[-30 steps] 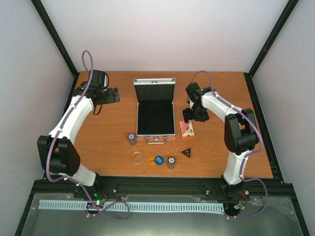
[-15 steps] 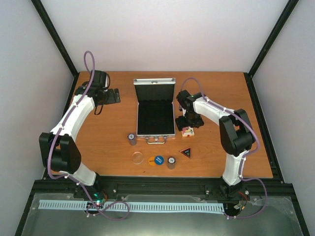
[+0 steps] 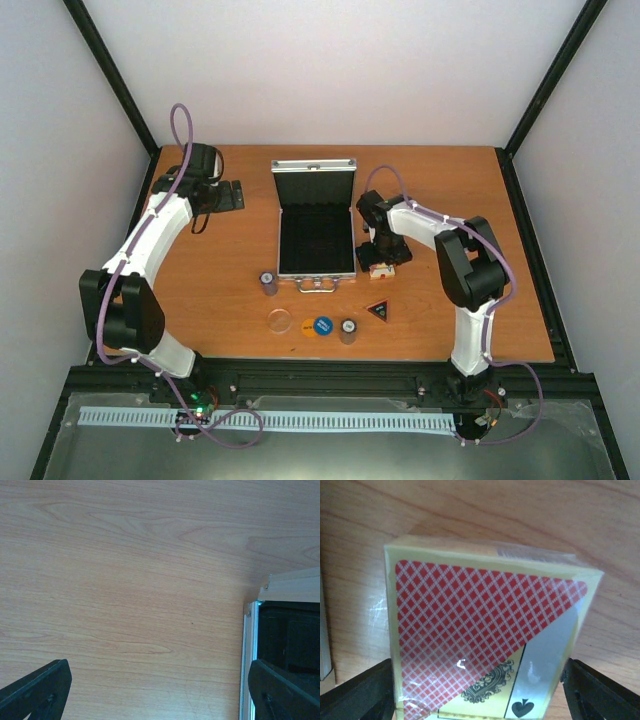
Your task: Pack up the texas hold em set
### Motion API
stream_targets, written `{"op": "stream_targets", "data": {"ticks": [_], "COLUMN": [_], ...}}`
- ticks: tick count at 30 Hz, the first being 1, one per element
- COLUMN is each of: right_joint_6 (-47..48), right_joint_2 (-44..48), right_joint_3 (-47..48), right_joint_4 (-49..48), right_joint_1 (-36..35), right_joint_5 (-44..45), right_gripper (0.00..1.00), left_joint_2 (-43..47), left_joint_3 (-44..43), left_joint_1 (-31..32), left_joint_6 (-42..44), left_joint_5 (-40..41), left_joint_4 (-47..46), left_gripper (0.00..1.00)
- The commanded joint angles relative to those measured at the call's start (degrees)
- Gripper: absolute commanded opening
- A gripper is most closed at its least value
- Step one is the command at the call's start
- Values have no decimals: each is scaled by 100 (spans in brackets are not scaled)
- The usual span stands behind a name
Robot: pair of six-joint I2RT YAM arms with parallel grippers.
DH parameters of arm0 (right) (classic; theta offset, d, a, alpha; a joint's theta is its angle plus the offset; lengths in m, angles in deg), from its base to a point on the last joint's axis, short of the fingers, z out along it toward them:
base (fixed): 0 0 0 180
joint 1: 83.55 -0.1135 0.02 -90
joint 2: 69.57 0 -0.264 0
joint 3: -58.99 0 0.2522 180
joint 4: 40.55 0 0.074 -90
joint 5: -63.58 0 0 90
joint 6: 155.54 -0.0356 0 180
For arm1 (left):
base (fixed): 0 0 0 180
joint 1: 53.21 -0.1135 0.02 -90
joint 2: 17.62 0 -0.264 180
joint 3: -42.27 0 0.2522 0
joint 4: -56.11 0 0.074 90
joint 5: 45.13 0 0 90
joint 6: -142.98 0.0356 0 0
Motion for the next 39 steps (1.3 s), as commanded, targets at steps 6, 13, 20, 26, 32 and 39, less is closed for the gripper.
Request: {"op": "stream_targets", "data": {"ticks": [6, 13, 20, 26, 32, 39], "right_joint_6": [52, 92, 67, 17, 68, 549], "right_joint_2": [-208, -279, -374, -96, 308, 633], "right_joint_3": [153, 320, 339, 344, 787, 1489], "right_joint_4": [-140, -149, -105, 36, 557, 1074], "right_joint_1": [104, 187, 190, 186, 182, 22], "right_joint_5": [164, 131, -64, 289, 382, 626], "right_gripper": [89, 87, 63, 18, 3, 3], "left_joint_2": [85, 53, 18, 0, -22, -49], "left_joint_3": [-164, -178, -181, -181, -124, -69], "left_joint_1": [30, 30, 29, 30, 25, 30], "left_joint_6": [34, 56, 49, 58, 40, 43], "left_joint_5": [87, 99, 119, 130, 91, 86], "left_joint_4": [142, 131, 120, 104, 67, 24], "left_gripper": [100, 100, 100, 100, 100, 100]}}
